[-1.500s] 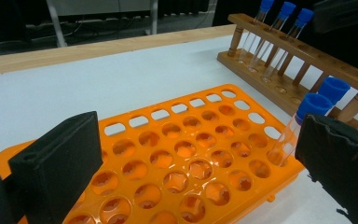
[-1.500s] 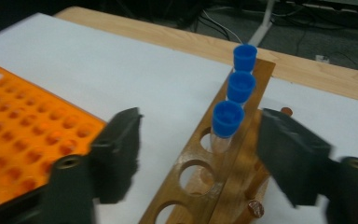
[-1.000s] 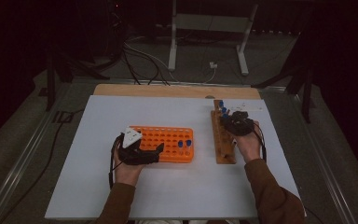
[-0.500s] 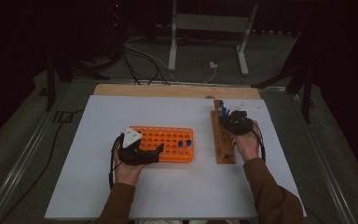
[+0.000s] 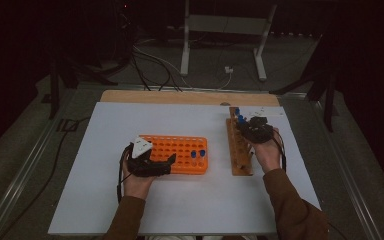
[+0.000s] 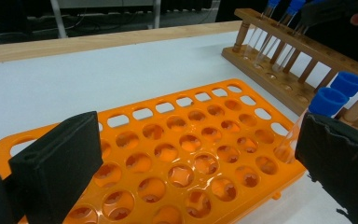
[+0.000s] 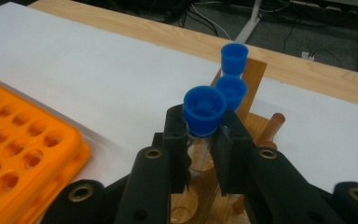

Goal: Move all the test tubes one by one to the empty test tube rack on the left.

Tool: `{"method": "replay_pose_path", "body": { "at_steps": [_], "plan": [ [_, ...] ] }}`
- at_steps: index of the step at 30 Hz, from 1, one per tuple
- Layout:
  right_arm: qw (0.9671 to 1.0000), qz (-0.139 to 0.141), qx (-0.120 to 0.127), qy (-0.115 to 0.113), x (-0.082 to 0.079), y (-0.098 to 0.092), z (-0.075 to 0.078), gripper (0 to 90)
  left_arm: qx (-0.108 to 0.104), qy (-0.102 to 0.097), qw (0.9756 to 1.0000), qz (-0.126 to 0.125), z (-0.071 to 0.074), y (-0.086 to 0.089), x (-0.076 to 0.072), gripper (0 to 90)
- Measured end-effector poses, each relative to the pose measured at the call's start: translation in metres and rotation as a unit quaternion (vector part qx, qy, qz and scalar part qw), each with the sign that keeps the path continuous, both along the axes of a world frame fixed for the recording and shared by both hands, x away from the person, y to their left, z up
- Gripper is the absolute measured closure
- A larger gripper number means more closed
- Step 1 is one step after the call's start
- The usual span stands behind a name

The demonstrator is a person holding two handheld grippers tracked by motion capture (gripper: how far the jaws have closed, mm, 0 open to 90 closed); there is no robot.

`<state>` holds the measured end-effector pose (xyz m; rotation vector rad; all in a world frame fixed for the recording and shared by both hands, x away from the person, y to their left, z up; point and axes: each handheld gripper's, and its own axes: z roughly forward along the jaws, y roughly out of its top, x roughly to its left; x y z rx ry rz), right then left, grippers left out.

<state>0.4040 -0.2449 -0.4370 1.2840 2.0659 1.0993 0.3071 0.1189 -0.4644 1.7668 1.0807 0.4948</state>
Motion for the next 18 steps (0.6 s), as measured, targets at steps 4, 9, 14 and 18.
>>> {"method": "replay_pose_path", "body": {
  "at_steps": [4, 9, 14, 18],
  "plan": [
    [1.0, 0.003, -0.001, -0.007, -0.002, -0.001, 0.008, 77.1, 0.0, 0.0, 1.0, 0.0, 0.0, 0.0, 0.0, 1.6],
    [0.9999, 0.006, -0.002, -0.012, -0.004, -0.002, 0.017, 77.1, 0.001, 0.0, 1.0, 0.0, 0.0, 0.0, 0.0, 1.6],
    [0.9998, 0.011, -0.003, -0.018, -0.006, -0.003, 0.024, 77.1, 0.001, 0.001, 1.0, 0.0, -0.001, 0.0, 0.0, 1.6],
    [0.9996, 0.014, -0.003, -0.026, -0.007, -0.003, 0.031, 77.1, 0.001, 0.002, 1.0, 0.001, -0.001, 0.0, 0.0, 1.6]
  ]
}}
